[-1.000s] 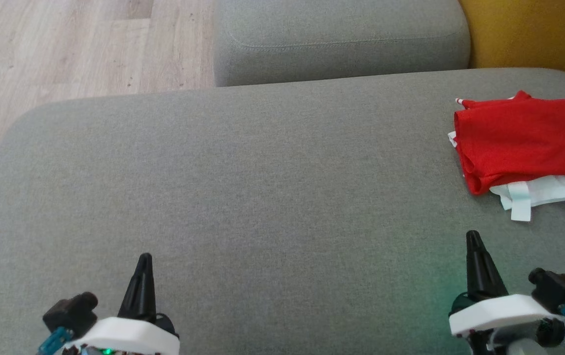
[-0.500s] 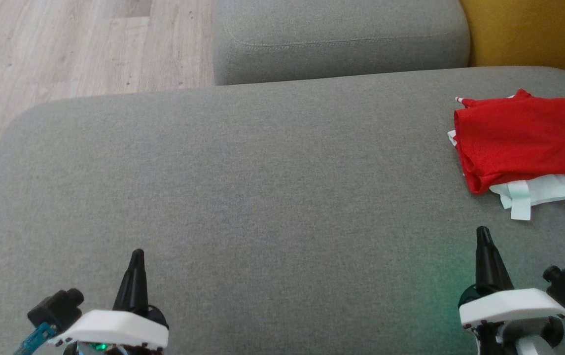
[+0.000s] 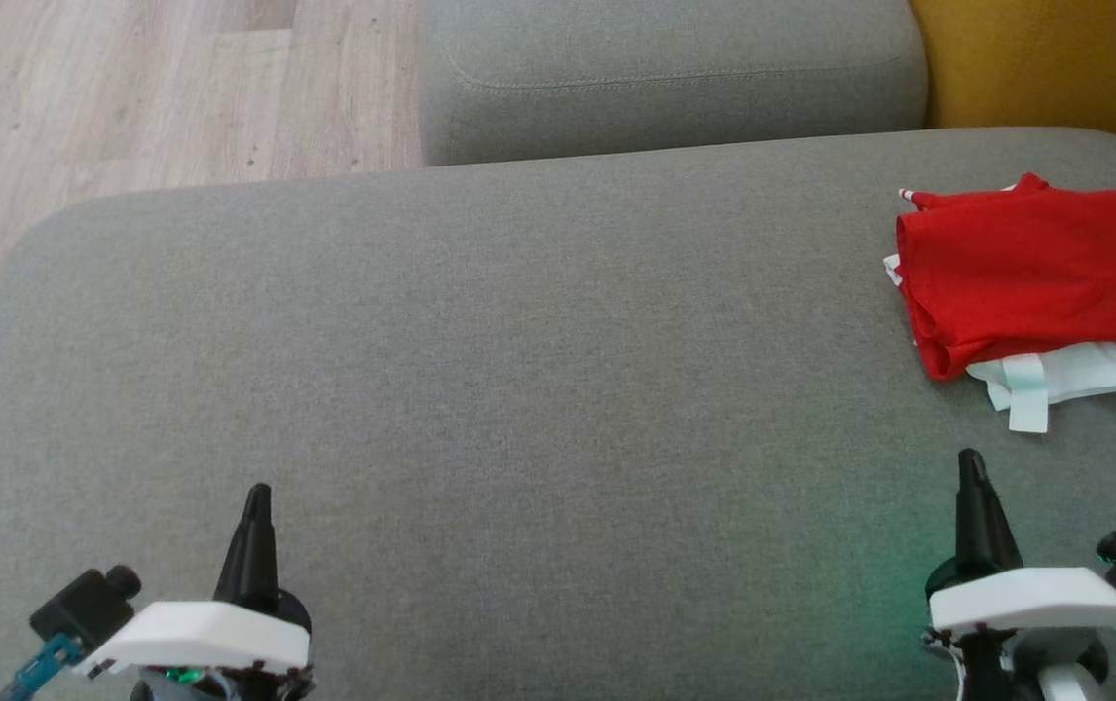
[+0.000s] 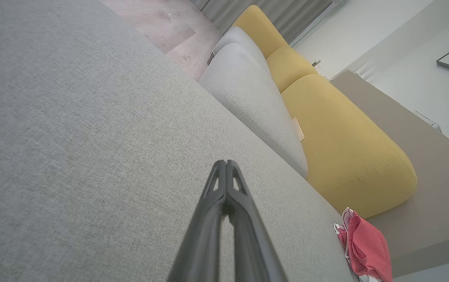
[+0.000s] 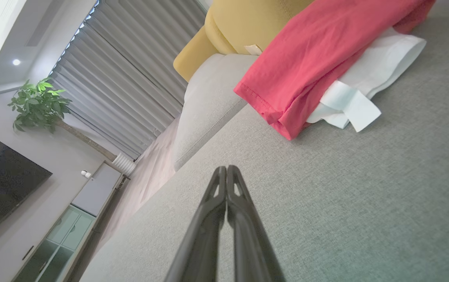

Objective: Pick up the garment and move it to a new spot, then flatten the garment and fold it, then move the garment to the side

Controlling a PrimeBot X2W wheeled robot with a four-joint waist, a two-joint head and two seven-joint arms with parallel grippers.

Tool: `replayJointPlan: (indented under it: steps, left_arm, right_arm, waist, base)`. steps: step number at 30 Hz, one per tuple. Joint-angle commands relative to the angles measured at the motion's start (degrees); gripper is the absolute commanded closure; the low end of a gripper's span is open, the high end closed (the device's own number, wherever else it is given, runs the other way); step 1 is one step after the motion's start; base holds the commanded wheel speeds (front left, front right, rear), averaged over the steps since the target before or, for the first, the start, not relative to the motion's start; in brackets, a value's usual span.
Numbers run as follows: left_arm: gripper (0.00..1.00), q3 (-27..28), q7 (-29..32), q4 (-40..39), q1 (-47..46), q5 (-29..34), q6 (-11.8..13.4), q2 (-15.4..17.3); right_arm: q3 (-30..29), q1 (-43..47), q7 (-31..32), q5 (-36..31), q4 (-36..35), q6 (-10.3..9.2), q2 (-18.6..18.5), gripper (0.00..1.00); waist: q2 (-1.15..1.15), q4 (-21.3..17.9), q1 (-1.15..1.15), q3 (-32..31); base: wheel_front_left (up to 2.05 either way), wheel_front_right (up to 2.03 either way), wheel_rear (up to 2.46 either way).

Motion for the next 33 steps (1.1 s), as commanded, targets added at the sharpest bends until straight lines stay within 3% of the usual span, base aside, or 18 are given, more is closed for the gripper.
replayJointPlan:
  steps: [1,33]
  left_arm:
    - [1.00,1.23,0.21,-1.46,-3.30,-1.35,-0.34,0.74]
    - [1.00,4.82,5.31,0.02,-6.08,-19.41,-2.20,0.96]
  right_arm:
    - [0.15,-3.47,0.27,1.54,-2.19,-0.02,-0.57,1.00]
    - [-2.17,-4.75,5.37,20.44,-3.11,-0.03,-0.67,1.00]
  waist:
    - [0.00,-0.01,0.00,0.02]
    - [0.00,-0.23,0.00,0.54]
  base:
    - [0.00,0.00,0.00]
    - [0.00,0.00,0.00]
